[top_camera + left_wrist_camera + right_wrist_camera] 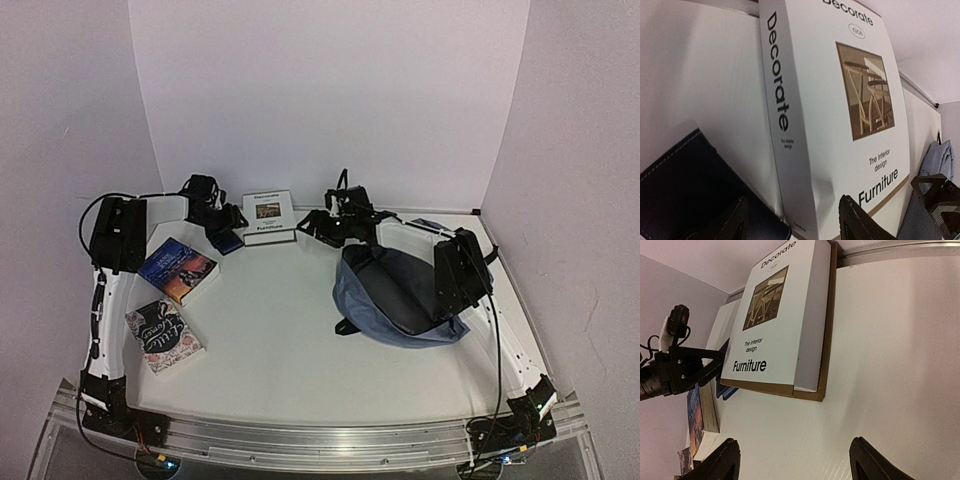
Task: Pack the student bag
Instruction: Move the book to the center of the board.
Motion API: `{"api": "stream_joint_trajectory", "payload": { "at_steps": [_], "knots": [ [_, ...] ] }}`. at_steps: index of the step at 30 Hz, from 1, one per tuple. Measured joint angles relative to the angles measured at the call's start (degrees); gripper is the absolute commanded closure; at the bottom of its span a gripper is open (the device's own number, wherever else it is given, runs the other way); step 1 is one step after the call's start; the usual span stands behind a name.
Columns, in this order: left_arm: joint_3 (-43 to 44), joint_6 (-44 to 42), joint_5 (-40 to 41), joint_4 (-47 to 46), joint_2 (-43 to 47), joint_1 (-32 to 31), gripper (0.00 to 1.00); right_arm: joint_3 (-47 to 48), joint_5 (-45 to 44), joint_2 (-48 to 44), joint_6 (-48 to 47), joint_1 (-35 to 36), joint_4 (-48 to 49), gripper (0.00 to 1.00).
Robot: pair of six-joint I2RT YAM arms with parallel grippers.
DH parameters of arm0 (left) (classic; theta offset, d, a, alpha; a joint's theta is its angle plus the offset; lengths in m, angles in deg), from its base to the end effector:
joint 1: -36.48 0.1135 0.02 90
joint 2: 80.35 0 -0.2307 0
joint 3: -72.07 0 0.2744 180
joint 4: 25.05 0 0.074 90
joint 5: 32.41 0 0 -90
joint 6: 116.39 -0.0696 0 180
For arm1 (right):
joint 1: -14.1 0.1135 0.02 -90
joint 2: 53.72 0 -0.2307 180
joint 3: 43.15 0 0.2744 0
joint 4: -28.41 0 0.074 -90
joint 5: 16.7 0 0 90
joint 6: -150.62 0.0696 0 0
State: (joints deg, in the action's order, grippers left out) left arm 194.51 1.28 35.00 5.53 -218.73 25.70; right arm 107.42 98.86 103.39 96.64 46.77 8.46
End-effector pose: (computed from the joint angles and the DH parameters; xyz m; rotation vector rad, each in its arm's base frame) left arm 0.5367 -0.1294 0.0910 -0.1660 2.4406 -0.7801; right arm 0.5121 0.3640 0.1110 -0.2424 2.1901 1.1706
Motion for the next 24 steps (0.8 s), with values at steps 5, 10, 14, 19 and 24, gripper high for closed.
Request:
{"api": "stream_joint_trajectory", "payload": {
  "at_steps": [5, 10, 14, 19, 24],
  "knots": [
    [7.15, -0.88, -1.59, 0.34, -4.54, 0.06, 0.47, 2.28, 0.00, 1.71, -0.03, -0.01, 0.27, 0.26],
    [10.25, -1.40, -3.81, 1.14, -7.21, 0.06, 0.53, 4.63, 0.00, 2.97, -1.03, -0.01, 0.84, 0.21],
    [10.75, -2.73, -5.17, 1.77, -7.36, -0.07, 0.57, 7.09, -0.28, 4.98, -2.82, -0.06, 1.25, 0.17],
    [13.08, -5.54, -6.34, 2.78, -8.69, -1.00, 0.59, 9.39, -0.82, 7.39, -4.98, -0.47, 1.28, 0.16],
    [13.93, -7.99, -7.37, 3.26, -9.21, -2.58, 0.60, 10.87, -1.19, 9.05, -6.36, -1.28, 1.33, 0.17]
  ]
}}
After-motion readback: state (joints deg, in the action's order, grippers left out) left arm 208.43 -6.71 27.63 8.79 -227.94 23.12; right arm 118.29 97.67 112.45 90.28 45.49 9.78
